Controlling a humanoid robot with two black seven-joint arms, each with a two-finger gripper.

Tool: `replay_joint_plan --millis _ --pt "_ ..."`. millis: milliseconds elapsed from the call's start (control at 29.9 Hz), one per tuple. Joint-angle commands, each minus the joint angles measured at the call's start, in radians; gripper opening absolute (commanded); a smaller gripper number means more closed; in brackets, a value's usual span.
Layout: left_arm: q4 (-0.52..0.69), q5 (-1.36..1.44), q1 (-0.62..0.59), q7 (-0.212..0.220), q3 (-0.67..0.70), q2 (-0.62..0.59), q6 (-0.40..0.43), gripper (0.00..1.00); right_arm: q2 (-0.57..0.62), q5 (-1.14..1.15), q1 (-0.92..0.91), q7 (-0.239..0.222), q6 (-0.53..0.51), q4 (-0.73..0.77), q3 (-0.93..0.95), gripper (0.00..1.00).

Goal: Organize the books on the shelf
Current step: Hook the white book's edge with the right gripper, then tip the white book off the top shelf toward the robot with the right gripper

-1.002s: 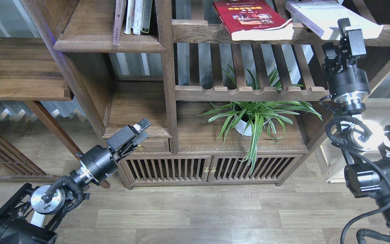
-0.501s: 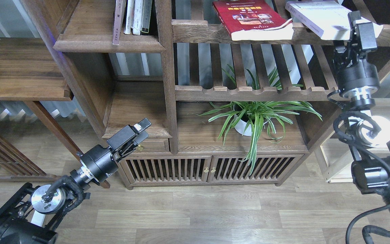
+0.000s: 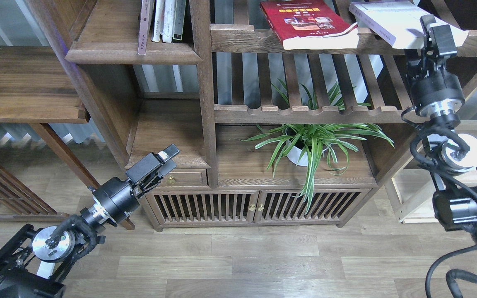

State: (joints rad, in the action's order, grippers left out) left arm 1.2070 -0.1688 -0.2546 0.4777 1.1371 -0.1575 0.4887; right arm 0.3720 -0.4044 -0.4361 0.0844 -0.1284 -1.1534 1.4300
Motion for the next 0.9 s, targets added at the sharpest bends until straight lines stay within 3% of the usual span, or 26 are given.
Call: replay_joint_plan --millis 0,67,134,267,401,869 --pt "-0.001 -0.001 0.002 0.001 0.000 -0.002 0.000 0.99 -0.001 -0.011 -0.023 -0.003 0.007 0.007 0.001 0.87" --pt "0.000 -0.001 0.002 0.001 0.001 -0.002 0.000 0.99 0.001 -0.019 -0.023 -0.003 0.007 0.009 0.004 0.79" --pt "0.000 -0.001 0.002 0.001 0.000 -0.002 0.000 0.99 -0.001 -0.020 -0.021 -0.003 0.001 0.011 0.012 0.62" --pt "0.000 -0.001 0.000 0.001 0.000 -0.002 0.000 0.99 -0.002 -0.019 -0.007 -0.002 -0.011 0.011 0.003 0.40" --pt "0.003 -0.001 0.000 0.001 0.001 -0.002 0.000 0.99 -0.005 -0.017 -0.006 0.005 -0.014 0.011 0.004 0.05" --pt "0.000 0.000 0.003 0.001 -0.010 -0.013 0.000 0.99 0.007 0.013 -0.004 -0.002 -0.059 0.012 0.059 0.03"
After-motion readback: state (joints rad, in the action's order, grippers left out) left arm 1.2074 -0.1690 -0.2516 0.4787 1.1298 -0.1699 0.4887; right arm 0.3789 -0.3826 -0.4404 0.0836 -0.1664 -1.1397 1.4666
